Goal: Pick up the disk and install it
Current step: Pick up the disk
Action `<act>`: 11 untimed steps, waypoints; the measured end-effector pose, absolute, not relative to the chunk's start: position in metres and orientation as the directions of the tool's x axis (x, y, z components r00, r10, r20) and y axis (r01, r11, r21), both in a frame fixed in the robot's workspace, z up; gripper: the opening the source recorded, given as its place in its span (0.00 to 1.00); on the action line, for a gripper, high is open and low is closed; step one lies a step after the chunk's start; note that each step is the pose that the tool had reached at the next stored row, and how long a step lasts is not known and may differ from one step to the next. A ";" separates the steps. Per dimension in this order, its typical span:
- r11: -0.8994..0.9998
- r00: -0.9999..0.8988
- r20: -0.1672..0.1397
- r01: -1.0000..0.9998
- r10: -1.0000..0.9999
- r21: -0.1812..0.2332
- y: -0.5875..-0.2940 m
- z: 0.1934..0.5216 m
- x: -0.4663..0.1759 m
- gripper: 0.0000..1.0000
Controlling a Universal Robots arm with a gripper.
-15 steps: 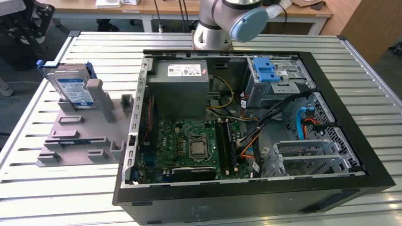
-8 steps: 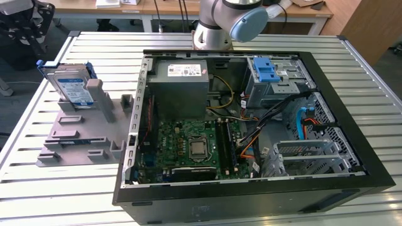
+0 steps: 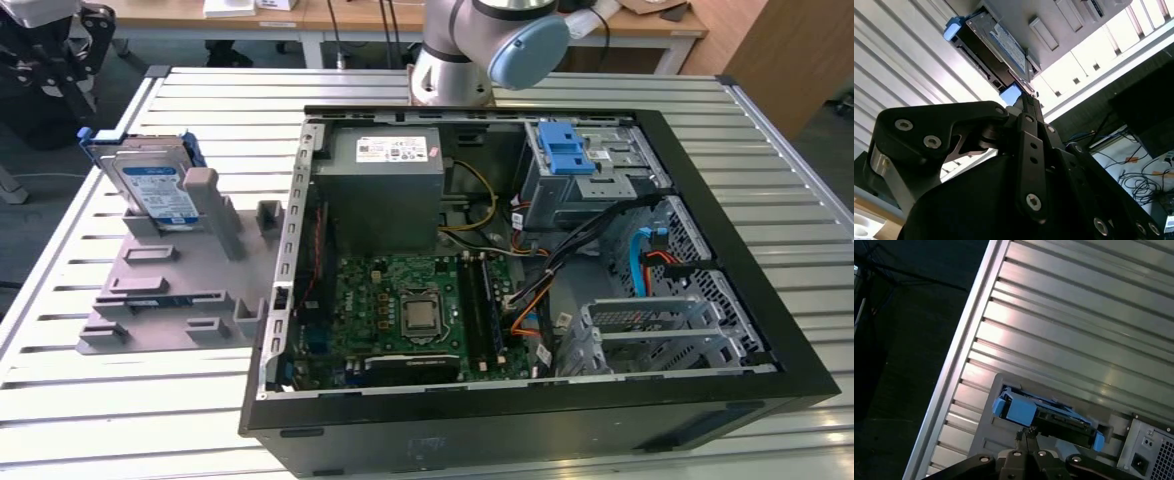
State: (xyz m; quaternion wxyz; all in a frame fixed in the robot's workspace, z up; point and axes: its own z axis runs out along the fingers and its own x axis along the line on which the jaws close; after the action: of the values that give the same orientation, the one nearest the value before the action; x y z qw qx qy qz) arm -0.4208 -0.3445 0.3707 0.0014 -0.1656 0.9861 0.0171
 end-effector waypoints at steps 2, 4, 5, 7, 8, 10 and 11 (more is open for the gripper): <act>0.940 -0.940 -0.007 -0.340 -0.340 0.031 -0.344 0.371 -0.421 0.11; 0.935 -0.936 -0.007 -0.352 -0.352 0.031 -0.344 0.370 -0.421 0.11; 0.933 -0.933 -0.007 -0.359 -0.359 0.031 -0.344 0.370 -0.421 0.11; 0.922 -0.923 -0.007 -0.385 -0.385 0.031 -0.344 0.370 -0.421 0.11; 0.915 -0.916 -0.007 -0.401 -0.401 0.031 -0.344 0.370 -0.421 0.11; 0.900 -0.900 -0.007 -0.435 -0.435 0.031 -0.344 0.369 -0.421 0.11; 0.892 -0.892 -0.007 -0.452 -0.452 0.031 -0.344 0.369 -0.421 0.11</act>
State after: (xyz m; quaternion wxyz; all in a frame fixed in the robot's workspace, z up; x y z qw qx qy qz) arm -0.4208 -0.3444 0.3691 -0.0003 -0.2322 0.9725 0.0157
